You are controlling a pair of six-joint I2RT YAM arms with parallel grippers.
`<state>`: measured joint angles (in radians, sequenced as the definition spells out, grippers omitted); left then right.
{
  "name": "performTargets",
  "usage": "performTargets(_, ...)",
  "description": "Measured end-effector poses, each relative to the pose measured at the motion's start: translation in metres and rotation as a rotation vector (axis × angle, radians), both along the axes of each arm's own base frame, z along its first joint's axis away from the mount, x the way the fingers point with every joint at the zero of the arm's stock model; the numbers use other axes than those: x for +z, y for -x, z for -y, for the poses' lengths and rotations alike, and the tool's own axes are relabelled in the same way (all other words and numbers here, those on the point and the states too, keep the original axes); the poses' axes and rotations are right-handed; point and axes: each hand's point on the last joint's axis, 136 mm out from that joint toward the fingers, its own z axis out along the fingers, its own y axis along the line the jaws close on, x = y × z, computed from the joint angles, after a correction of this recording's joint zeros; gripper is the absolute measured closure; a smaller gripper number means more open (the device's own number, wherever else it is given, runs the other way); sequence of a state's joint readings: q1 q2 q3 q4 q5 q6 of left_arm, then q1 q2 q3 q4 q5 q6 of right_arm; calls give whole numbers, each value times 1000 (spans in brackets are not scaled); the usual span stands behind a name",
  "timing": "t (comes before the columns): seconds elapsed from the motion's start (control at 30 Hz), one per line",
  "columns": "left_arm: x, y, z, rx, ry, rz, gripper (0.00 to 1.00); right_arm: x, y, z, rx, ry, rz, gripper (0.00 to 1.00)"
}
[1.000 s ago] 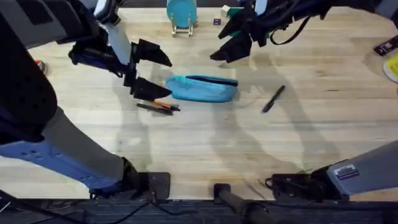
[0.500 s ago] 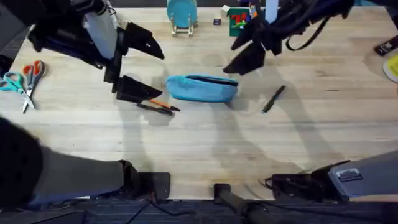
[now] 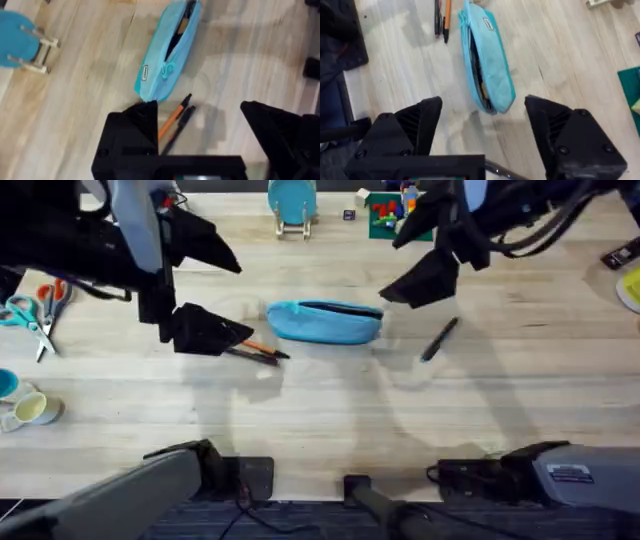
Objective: Unzip the bag, pick up the pens from the table one at a time and place them inside, then zip the bag closed.
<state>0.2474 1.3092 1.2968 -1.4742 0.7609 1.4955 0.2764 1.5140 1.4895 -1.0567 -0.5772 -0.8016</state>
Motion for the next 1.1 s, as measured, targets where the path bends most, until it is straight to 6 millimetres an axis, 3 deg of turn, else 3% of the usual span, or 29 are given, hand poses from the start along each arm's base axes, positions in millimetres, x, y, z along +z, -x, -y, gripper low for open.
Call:
performTargets(0.63, 23, 23, -5, 390, 27, -167, 2, -4, 7, 7, -7, 40, -20, 7)
performTargets(1.1, 21, 24, -9, 466, 26, -213, 2, -4, 7, 7, -8, 43, -20, 25)
